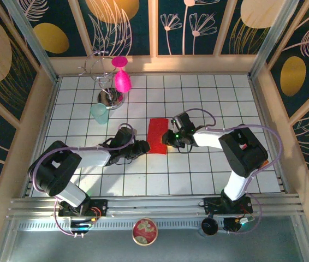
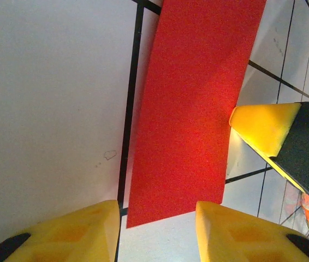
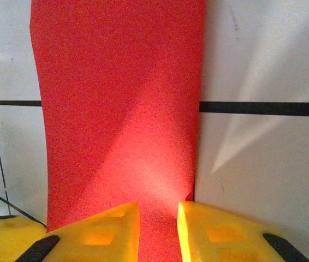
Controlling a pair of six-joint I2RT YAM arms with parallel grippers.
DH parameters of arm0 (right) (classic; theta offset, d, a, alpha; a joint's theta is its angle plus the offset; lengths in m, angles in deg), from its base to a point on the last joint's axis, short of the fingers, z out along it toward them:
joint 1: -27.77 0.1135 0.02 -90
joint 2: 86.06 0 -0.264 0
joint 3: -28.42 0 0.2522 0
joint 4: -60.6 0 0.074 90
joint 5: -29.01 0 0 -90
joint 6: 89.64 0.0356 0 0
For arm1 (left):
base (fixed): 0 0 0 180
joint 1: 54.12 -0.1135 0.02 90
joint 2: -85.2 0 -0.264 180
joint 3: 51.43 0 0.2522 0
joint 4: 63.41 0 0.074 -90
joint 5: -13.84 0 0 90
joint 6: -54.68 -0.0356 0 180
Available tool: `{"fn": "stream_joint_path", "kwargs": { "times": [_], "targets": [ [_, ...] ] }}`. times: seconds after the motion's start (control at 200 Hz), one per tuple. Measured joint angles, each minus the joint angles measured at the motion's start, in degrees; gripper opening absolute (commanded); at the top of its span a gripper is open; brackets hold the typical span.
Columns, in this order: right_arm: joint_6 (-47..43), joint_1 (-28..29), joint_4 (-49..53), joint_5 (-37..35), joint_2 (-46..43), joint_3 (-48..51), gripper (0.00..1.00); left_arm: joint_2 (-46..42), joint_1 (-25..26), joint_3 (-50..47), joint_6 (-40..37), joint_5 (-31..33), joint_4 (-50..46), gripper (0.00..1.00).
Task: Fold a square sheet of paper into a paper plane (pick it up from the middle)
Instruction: Third fold the triangle at the center of the table.
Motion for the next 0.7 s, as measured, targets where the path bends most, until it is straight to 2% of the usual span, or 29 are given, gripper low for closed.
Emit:
{"fn": "stream_joint_path", "kwargs": {
  "times": [0.205, 0.481, 0.696],
  "targets": [
    [-0.04, 0.0, -0.09, 0.02, 0.02, 0.0, 0.26, 1.16, 0.0, 0.42, 0.0, -1.33, 0.46, 0.34],
    [-0.46, -0.04, -0.15, 0.07, 0.09, 0.0, 0.25, 3.3, -0.26, 3.67, -0.24, -3.63, 2.29, 0.33],
    [-0.48, -0.04, -0.15, 0.07, 0.09, 0.0, 0.25, 6.43, -2.78, 7.76, -2.64, -5.01, 2.45, 0.33]
  ]
}}
